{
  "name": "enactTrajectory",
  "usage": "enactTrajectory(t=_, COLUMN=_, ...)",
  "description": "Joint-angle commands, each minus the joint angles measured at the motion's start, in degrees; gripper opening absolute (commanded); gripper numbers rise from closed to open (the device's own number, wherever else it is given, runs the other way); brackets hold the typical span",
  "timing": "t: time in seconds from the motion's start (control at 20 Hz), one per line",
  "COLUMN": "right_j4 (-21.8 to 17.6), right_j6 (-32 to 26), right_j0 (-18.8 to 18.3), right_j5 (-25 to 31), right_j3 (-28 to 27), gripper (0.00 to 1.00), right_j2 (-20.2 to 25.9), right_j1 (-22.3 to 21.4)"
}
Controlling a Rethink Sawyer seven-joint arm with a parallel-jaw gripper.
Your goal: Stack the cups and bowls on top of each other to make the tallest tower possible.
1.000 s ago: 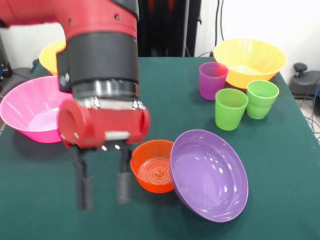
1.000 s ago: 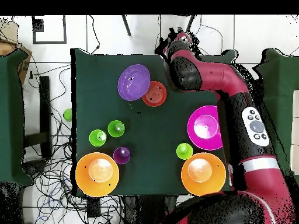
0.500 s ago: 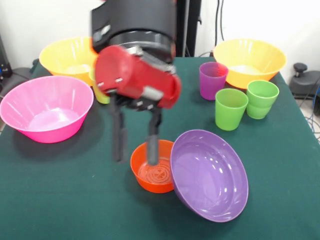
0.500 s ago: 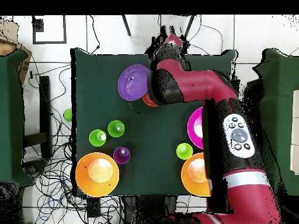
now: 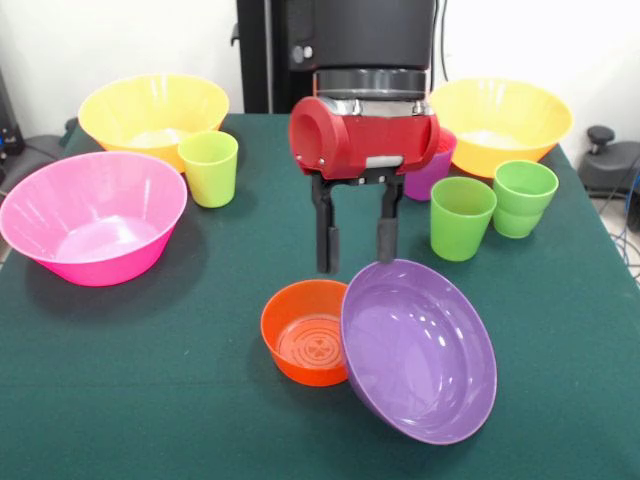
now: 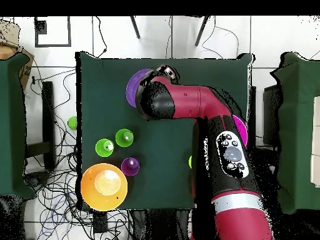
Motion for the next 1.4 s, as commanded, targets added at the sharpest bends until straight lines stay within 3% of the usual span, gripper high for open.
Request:
enactTrajectory(t=0.05, right_j4=7.0, right_j6=18.4, right_j0=1.8, right_j5=13.9, right_j3=6.7, gripper=1.00, right_j2=-5.4, right_j1=5.1)
enactTrajectory(t=0.15, right_j4=8.5, right_j6=20.6, right_j0=1.9, right_j5=14.5, right_j3=6.1, gripper=1.00, right_j2=-5.0, right_j1=7.0)
enactTrajectory(t=0.3, right_j4=11.3, right_j6=21.4, right_j0=-0.1, right_j5=13.9, right_j3=6.3, gripper=1.00, right_j2=-0.8, right_j1=9.9)
enactTrajectory(t=0.65, right_j4=7.9, right_j6=24.5, right_j0=4.2, right_j5=15.6, right_j3=4.6, gripper=1.00, right_j2=-3.7, right_j1=4.7)
enactTrajectory(t=1.0, right_j4=10.5, right_j6=30.5, right_j0=6.9, right_j5=15.0, right_j3=4.9, gripper=1.00, right_j2=-4.8, right_j1=3.4)
enactTrajectory(t=1.2, right_j4=13.6, right_j6=36.3, right_j0=9.4, right_j5=10.7, right_j3=7.8, gripper=1.00, right_j2=-6.2, right_j1=2.5)
enactTrajectory(t=1.4, right_j4=16.6, right_j6=39.5, right_j0=9.1, right_j5=4.4, right_j3=12.2, gripper=1.00, right_j2=-4.8, right_j1=2.1)
